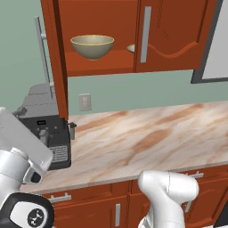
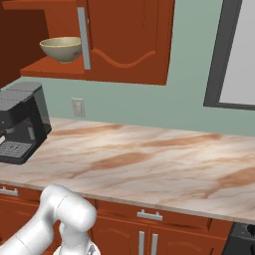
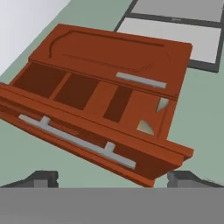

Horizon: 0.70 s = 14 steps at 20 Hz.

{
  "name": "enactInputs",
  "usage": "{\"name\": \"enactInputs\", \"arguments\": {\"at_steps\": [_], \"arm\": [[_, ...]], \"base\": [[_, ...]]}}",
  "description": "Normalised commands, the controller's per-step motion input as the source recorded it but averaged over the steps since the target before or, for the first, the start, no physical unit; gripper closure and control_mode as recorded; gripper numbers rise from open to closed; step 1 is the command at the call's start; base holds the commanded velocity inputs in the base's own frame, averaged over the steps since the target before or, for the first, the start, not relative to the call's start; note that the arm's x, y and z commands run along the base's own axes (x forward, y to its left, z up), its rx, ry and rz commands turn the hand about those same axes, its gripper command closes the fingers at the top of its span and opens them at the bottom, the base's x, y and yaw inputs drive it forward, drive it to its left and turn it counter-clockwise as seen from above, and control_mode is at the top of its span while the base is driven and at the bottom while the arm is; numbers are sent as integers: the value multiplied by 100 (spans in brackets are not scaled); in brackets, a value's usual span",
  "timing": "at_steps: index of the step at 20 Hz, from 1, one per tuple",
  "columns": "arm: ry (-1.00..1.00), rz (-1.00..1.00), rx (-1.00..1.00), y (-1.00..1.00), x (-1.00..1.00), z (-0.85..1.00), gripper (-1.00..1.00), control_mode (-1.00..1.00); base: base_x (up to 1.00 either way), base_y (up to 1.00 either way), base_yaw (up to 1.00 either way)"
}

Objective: Open the cabinet. Pick the bowls from the counter and place them in the cabinet. Then close the cabinet.

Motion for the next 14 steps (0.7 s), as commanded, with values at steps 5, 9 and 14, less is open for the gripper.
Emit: {"name": "enactInputs", "arguments": {"at_steps": [5, 9, 14], "arm": [[0, 1, 20, 0, 25, -26, -100, -100], [0, 2, 20, -4, 33, -20, -100, -100], [0, 0, 13, 0, 42, -13, -100, -100]], "base": [[0, 0, 0], [0, 0, 0], [0, 0, 0]]}}
